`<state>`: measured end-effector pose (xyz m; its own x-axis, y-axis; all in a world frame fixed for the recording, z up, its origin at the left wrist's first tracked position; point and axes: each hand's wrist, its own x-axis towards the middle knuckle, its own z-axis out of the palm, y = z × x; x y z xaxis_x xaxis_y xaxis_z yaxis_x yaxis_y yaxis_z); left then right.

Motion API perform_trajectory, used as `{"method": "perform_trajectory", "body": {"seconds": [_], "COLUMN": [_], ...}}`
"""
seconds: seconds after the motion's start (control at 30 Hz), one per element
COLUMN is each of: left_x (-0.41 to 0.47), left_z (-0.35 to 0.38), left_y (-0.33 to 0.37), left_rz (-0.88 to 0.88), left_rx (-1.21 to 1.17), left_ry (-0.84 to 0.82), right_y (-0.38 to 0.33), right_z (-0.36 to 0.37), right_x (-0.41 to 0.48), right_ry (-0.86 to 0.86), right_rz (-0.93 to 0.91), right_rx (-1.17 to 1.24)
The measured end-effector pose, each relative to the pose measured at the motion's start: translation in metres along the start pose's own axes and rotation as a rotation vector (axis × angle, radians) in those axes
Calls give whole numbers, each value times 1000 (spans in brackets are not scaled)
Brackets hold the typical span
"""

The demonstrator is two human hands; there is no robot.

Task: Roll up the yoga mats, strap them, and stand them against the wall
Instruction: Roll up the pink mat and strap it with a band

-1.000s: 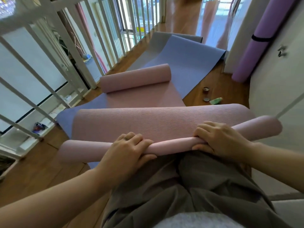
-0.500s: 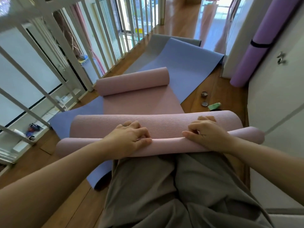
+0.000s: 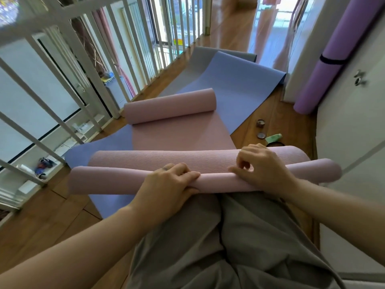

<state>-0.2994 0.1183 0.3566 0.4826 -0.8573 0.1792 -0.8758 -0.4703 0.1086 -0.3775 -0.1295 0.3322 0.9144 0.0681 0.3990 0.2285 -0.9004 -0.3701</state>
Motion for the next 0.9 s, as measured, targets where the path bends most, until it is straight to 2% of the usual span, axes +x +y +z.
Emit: {"method": "perform_trajectory", "body": {"seconds": [0.07, 0.2, 0.33, 0.5, 0.6, 0.7, 0.8, 0.9], "left_x": [2, 14, 19, 20, 21, 35, 53, 51], "left_z": [-3, -6, -2, 1, 0, -18, -52, -77], "left_y": [-1, -3, -3, -1, -7, -12, -16, -7], "left_rz": [-19, -48, -63, -20, -1, -5, -22, 9], "left_rx": [-64, -132, -125, 202, 225, 170, 162, 183], "left_ry": [-41, -106, -93, -100, -151, -65, 7, -4], "right_y": [-7, -10, -5, 5, 8, 8, 3, -7], "right_z": [3, 8, 6, -2, -8, -23, -52, -72], "right_x": [-22, -33, -26, -8, 9, 35, 62, 63], "right_ry": [-17, 16, 35, -84, -158, -184, -203, -226], "right_rz": [-53, 2, -44, -195, -268, -336, -259, -269], "right_rx": [-62, -239, -286, -277, -256, -280, -301, -294]}}
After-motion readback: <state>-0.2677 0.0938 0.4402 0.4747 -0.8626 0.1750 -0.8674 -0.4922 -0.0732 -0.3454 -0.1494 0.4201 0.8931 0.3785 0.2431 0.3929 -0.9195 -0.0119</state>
